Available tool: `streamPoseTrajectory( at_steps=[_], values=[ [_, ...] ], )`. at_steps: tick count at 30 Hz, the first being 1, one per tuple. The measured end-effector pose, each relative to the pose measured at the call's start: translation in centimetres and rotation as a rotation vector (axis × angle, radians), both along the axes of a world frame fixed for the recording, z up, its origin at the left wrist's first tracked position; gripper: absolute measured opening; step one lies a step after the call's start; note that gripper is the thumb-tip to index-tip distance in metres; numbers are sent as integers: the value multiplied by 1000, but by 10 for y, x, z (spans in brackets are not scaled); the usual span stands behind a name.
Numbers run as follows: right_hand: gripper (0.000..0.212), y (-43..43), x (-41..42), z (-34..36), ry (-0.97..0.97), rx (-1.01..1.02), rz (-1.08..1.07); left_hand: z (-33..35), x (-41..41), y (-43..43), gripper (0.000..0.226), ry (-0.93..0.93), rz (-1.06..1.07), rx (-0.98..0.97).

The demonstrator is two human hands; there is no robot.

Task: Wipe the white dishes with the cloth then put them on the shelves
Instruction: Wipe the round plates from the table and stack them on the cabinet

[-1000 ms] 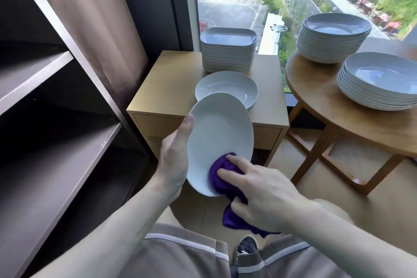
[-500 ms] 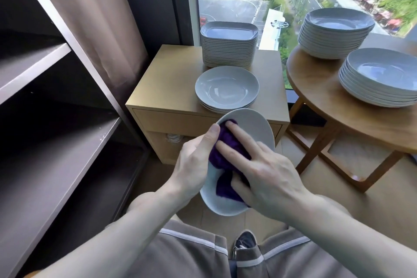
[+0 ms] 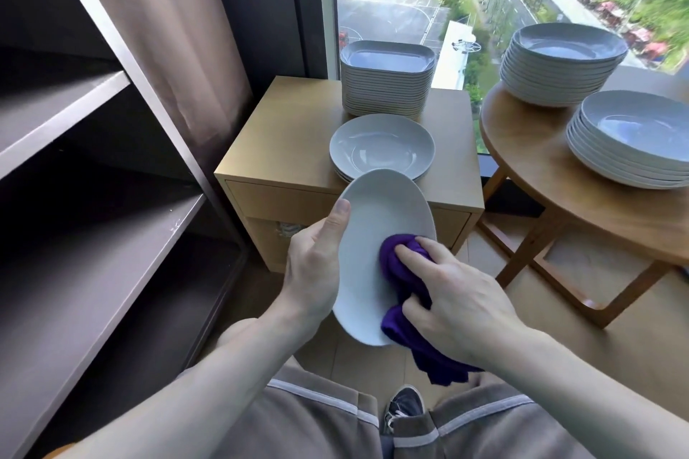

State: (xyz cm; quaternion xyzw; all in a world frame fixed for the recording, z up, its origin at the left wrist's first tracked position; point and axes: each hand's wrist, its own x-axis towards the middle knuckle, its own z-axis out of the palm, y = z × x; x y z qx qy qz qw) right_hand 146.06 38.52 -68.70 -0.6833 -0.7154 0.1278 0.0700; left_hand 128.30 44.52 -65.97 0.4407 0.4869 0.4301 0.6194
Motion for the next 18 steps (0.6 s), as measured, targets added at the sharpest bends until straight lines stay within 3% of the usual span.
streamPoseTrajectory(
  at_steps=[9, 15, 18],
  values=[
    [59, -9, -17, 7, -32, 72, 160, -3, 1, 3, 52, 48, -31, 31],
    [63, -1, -5, 6, -67, 75, 76, -2, 3, -1, 74, 53, -43, 11],
    [62, 7, 5, 0, -98, 42, 12, -2, 1, 0, 68, 45, -43, -24]
  ],
)
